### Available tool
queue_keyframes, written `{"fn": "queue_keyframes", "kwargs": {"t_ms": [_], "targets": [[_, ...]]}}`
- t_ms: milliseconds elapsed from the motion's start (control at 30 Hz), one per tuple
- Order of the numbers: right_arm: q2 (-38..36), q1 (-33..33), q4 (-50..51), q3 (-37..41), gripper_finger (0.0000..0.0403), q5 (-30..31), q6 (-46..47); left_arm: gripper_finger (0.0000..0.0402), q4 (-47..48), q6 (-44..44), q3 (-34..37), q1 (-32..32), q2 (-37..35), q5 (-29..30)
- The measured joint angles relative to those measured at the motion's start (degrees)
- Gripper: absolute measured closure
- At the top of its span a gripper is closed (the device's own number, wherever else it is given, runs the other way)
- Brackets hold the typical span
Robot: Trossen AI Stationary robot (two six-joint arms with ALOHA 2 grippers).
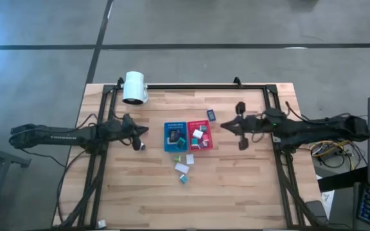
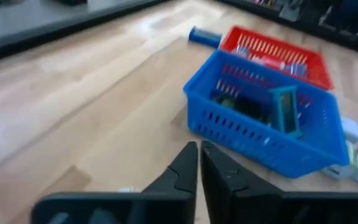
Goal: Pick & Place Office items
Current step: Put the pink charger adapter into the red bin
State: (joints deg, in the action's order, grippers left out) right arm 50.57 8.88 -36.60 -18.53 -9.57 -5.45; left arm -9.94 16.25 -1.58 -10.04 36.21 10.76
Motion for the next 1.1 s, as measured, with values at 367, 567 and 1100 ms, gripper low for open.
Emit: {"fn": "queue_keyframes", "kwargs": {"t_ms": [367,567,1100], "targets": [[-12.52,0.02,0.37,8.91,0.0394,2.04,0.59,0.02,15.86,-2.4,-7.48,0.0,1.75,1.11],[-12.4,0.02,3.53,8.48,0.0394,2.0,0.78,0.009,19.44,-3.08,-8.52,0.0,6.19,3.68],[-11.83,0.02,3.24,8.05,0.0394,2.19,-0.02,0.0054,15.17,-5.83,-8.5,-0.28,19.49,5.77]]}}
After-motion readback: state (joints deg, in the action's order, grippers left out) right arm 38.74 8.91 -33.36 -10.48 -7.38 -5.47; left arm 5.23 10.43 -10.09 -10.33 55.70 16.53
